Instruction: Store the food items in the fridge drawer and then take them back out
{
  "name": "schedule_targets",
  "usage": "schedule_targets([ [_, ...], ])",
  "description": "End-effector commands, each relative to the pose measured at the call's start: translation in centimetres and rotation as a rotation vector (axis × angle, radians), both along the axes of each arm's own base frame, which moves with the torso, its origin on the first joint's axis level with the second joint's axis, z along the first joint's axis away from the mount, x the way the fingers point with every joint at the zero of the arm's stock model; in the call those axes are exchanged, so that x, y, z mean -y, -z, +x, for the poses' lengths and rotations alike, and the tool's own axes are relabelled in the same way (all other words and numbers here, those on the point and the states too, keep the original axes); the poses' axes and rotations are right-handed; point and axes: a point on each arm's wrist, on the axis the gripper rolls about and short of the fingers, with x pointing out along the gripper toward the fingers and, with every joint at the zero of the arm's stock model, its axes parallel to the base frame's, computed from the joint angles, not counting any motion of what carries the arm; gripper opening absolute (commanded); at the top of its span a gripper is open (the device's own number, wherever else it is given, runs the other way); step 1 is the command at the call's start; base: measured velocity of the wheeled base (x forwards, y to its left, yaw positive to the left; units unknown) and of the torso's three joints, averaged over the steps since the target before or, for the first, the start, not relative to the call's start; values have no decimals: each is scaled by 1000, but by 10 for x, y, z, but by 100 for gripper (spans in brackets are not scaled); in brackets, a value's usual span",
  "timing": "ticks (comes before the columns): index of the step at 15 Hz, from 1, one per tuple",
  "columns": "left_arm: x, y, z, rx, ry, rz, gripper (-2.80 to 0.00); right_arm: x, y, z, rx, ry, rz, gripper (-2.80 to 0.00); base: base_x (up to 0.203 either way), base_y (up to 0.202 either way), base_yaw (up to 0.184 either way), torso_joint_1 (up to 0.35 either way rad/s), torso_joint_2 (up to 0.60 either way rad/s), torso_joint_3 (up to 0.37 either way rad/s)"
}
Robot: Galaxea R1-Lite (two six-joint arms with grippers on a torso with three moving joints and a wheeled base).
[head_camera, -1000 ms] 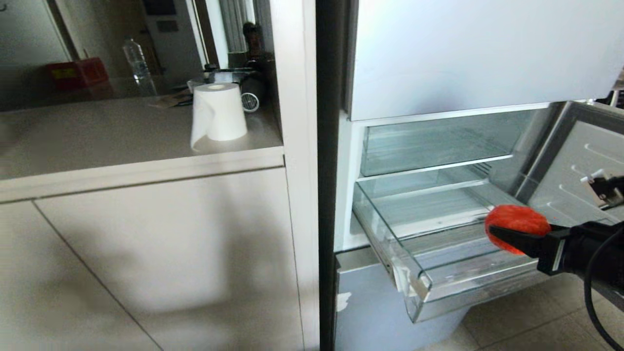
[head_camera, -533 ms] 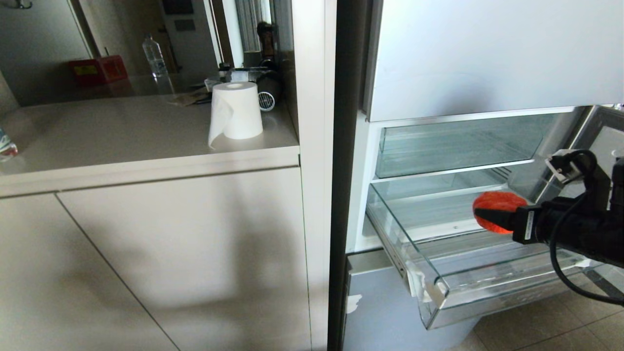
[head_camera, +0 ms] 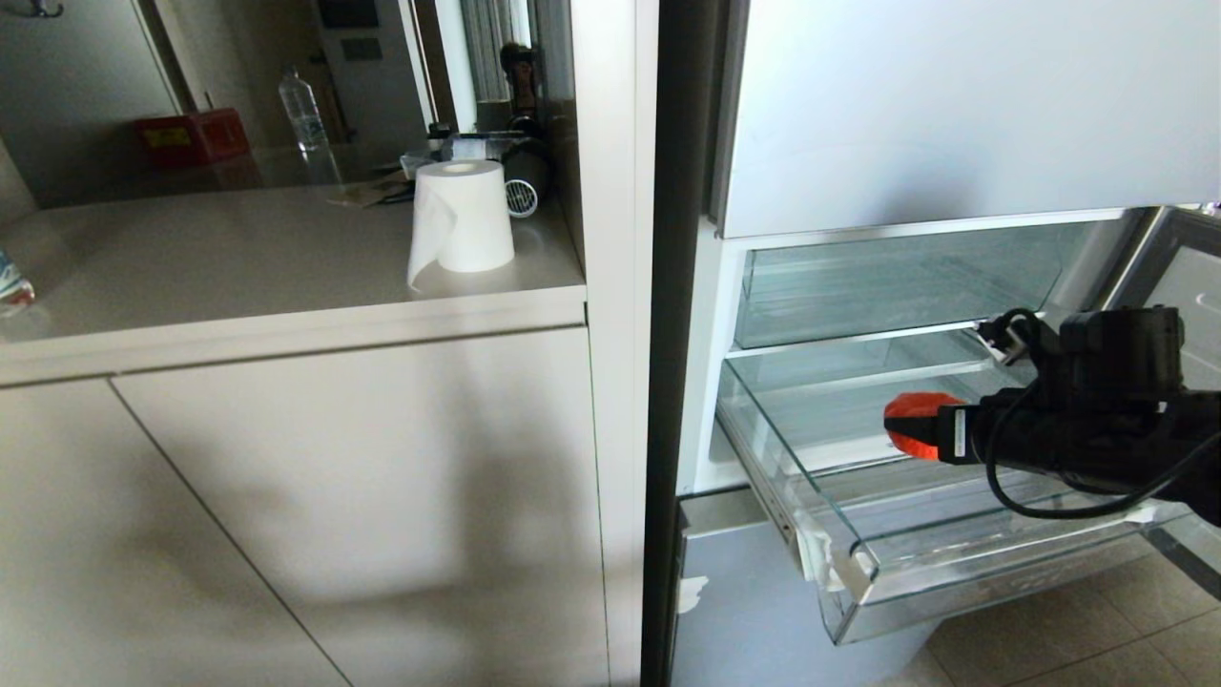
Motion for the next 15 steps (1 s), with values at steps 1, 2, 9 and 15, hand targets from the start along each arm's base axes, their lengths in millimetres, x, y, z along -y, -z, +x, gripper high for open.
schedule_targets([
  [1,0,0,0,-1,0,0,-280,-1,20,16,-56,-2,-3,-280,0,0,0,0,0,0],
  [2,0,0,0,-1,0,0,-280,-2,25,21,-68,-3,-5,-280,0,0,0,0,0,0],
  [9,0,0,0,-1,0,0,-280,-6,40,45,-86,-9,-31,-154,0,0,0,0,0,0],
  [15,0,0,0,-1,0,0,-280,-6,35,48,-67,10,-22,0,0,0,0,0,0,0],
])
